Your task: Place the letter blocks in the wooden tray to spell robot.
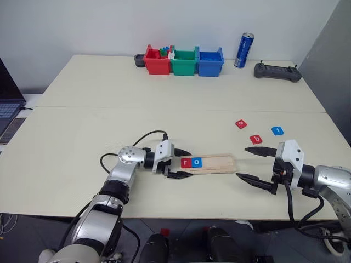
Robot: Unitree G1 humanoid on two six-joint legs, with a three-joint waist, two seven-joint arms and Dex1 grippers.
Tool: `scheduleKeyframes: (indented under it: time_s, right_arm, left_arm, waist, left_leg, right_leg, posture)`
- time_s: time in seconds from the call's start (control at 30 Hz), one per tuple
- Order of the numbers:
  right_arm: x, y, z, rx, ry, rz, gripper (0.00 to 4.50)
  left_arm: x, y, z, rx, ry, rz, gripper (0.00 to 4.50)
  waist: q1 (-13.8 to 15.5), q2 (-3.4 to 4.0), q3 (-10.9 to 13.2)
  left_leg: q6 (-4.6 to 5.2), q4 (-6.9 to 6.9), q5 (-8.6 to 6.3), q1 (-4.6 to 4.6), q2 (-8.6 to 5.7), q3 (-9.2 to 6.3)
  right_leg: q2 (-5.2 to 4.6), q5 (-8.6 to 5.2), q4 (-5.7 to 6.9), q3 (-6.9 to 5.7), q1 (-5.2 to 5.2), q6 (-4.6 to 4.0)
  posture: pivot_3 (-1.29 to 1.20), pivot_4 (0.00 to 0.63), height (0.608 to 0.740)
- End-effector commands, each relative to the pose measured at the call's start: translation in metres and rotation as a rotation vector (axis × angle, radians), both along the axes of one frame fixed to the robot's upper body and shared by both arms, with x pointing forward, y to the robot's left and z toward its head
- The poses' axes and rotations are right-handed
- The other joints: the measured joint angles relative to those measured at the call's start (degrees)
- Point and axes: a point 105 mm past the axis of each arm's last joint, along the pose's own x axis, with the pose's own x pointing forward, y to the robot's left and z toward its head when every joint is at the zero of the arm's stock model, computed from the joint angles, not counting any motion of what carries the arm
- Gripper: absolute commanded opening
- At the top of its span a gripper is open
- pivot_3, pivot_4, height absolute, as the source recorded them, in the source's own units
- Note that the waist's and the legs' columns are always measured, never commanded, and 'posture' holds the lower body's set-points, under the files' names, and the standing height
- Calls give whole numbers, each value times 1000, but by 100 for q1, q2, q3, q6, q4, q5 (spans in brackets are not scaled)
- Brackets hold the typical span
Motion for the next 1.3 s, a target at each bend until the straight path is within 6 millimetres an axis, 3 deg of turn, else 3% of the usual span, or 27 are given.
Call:
scheduleKeyframes:
  time_s: [0.03, 0.73, 0.8, 0.87, 1.3]
  right_arm:
    - [1, 2, 9, 6, -47, -2, 4500]
    - [2, 2, 5, 13, -37, -10, 4500]
    - [2, 2, 4, 13, -36, -10, 4500]
    - [3, 2, 5, 14, -36, -11, 4500]
    - [5, -4, 4, 8, -32, -26, 4500]
  left_arm:
    - [1, -5, 2, 7, -26, -24, 3388]
    - [1, -3, 1, 16, -13, -35, 3388]
    - [2, -3, 1, 17, -10, -33, 4106]
    - [1, -2, 1, 22, -9, -35, 4444]
    - [-4, 6, 11, -5, -12, -39, 4444]
  waist:
    - [-1, 0, 0]
    - [0, 2, -1]
    - [0, 2, -1]
    - [0, 2, -1]
    - [-10, 2, -1]
  left_leg:
    - [0, 0, 0, 0, 0, 0]
    - [0, 3, 0, 1, 0, -2]
    - [0, 4, 0, 1, 0, -2]
    - [0, 4, 0, 1, 0, -2]
    - [0, 4, 0, 1, 1, -3]
  right_leg:
    - [0, 0, 0, 1, 0, 0]
    - [0, 0, 3, -1, 2, 0]
    - [0, 0, 4, -1, 2, 0]
    - [0, 0, 4, -1, 2, 0]
    - [1, 0, 6, -1, 2, 0]
  posture:
    - [0, 150, 740]
    - [0, 150, 740]
    - [0, 150, 740]
    - [0, 150, 740]
    - [0, 150, 740]
